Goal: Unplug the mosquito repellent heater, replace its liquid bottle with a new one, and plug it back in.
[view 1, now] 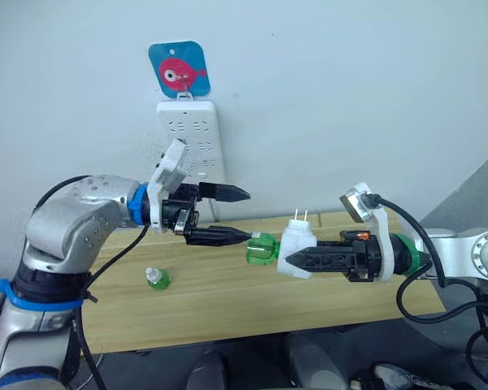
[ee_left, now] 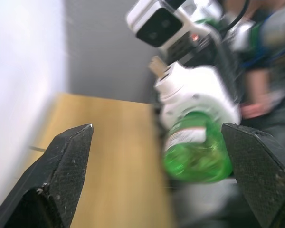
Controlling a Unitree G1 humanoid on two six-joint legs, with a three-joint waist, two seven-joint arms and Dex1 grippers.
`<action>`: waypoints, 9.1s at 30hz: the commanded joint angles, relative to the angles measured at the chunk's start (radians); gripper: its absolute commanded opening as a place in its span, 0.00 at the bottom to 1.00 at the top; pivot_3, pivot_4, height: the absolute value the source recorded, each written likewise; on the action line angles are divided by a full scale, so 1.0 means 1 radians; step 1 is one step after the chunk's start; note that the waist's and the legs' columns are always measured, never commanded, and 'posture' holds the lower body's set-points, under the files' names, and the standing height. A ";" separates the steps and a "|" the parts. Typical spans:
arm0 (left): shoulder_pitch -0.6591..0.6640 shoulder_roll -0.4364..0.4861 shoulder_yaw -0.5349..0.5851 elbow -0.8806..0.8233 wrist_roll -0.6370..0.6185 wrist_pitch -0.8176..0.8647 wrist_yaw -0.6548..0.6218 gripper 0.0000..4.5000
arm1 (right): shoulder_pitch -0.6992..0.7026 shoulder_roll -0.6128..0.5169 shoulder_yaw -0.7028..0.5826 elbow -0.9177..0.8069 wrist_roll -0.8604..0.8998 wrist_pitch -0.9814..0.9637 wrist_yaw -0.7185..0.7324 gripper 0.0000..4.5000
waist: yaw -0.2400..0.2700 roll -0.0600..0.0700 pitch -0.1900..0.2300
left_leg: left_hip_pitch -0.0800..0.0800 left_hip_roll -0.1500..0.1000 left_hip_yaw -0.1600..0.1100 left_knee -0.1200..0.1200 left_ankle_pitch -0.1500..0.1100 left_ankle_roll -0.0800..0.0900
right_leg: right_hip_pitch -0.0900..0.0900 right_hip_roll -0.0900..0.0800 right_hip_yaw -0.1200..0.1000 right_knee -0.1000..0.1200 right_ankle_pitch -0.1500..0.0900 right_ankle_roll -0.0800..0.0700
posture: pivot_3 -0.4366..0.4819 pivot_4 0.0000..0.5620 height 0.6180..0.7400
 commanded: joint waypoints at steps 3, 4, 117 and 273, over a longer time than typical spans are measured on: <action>0.167 -0.039 0.053 0.041 0.170 -0.558 -0.167 1.00 | -0.007 -0.001 -0.026 0.001 0.026 -0.012 -0.025 0.68 | 0.000 0.000 0.000 | 0.000 0.000 0.001 0.000 0.000 0.000 | 0.000 0.000 0.001 0.000 0.000 0.000 | 0.28 0.22 1.00; 0.196 -0.052 0.057 0.052 0.175 -0.618 -0.185 1.00 | -0.008 0.001 -0.025 0.002 0.026 -0.012 -0.030 0.68 | 0.001 0.000 0.000 | 0.000 0.000 0.001 0.000 0.000 0.000 | 0.000 0.000 0.001 0.000 0.000 0.000 | 0.28 0.22 1.00; 0.296 -0.073 -0.153 -0.228 0.153 -0.067 0.165 0.50 | -0.060 0.152 0.132 0.416 -1.496 0.105 0.204 1.00 | 0.029 -0.002 0.062 | 0.001 0.000 0.003 0.000 0.000 0.000 | -0.001 0.000 0.004 0.001 0.000 0.000 | 0.34 0.41 1.00; 1.294 -0.271 0.682 -0.091 0.218 -0.437 0.423 1.00 | 0.286 0.022 -0.024 -0.386 -1.502 -0.619 0.780 0.88 | 0.098 -0.029 0.076 | 0.000 -0.001 0.020 -0.004 -0.001 -0.001 | -0.006 -0.014 0.016 -0.009 -0.002 -0.003 | 0.46 0.41 1.00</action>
